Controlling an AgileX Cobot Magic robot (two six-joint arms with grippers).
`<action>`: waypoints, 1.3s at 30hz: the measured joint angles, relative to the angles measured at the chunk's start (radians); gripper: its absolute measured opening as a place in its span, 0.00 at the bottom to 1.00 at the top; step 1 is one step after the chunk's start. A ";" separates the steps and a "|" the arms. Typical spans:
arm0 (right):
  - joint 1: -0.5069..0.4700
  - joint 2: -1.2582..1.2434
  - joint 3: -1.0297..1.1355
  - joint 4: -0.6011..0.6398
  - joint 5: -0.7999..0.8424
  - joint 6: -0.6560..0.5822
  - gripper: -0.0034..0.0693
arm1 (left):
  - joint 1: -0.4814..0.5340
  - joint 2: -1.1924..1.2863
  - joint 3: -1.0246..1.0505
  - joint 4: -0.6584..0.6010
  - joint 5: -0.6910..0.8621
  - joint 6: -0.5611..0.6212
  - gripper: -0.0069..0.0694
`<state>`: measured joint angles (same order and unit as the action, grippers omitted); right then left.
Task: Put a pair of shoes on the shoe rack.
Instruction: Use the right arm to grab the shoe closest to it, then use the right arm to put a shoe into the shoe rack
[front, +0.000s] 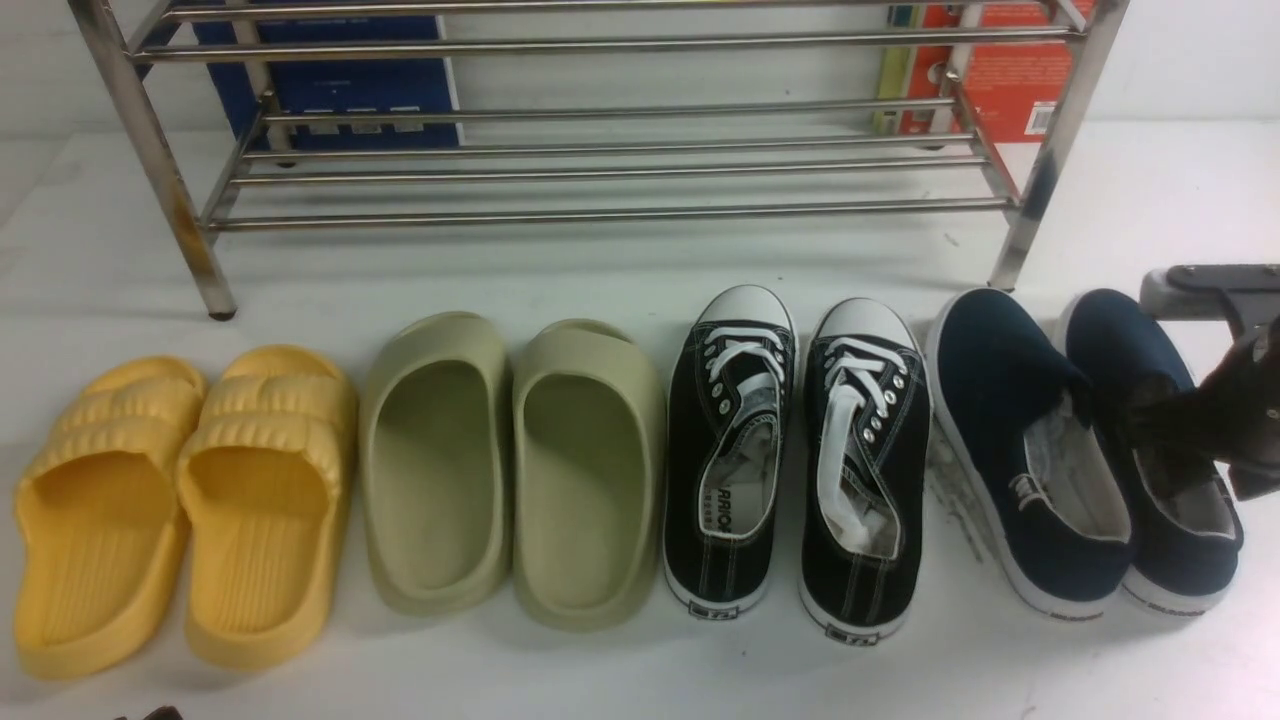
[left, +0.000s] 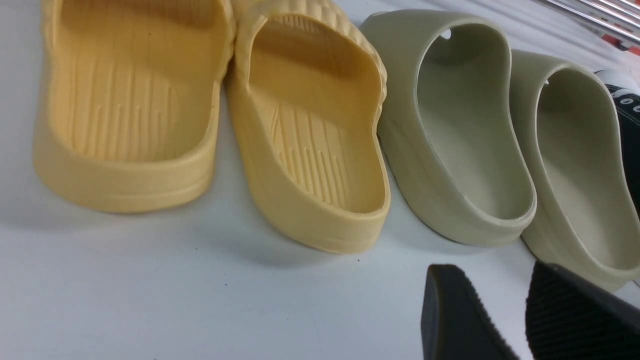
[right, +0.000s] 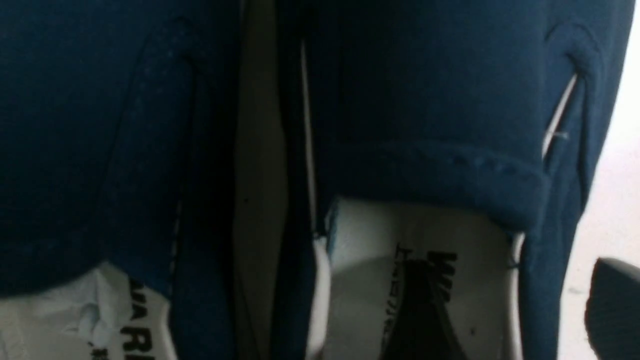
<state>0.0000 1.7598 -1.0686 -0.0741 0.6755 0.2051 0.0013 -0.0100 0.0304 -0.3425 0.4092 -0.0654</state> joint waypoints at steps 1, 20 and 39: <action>-0.001 0.006 -0.001 0.000 -0.001 0.000 0.65 | 0.000 0.000 0.000 0.000 0.000 0.000 0.40; -0.011 0.017 -0.017 -0.018 0.020 0.000 0.10 | 0.000 0.000 0.000 0.000 0.000 0.000 0.40; -0.006 -0.449 -0.002 0.068 0.338 -0.004 0.10 | 0.000 0.000 0.000 0.000 0.000 0.000 0.40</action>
<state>-0.0061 1.3109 -1.0702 -0.0065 1.0138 0.2011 0.0013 -0.0100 0.0304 -0.3425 0.4092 -0.0654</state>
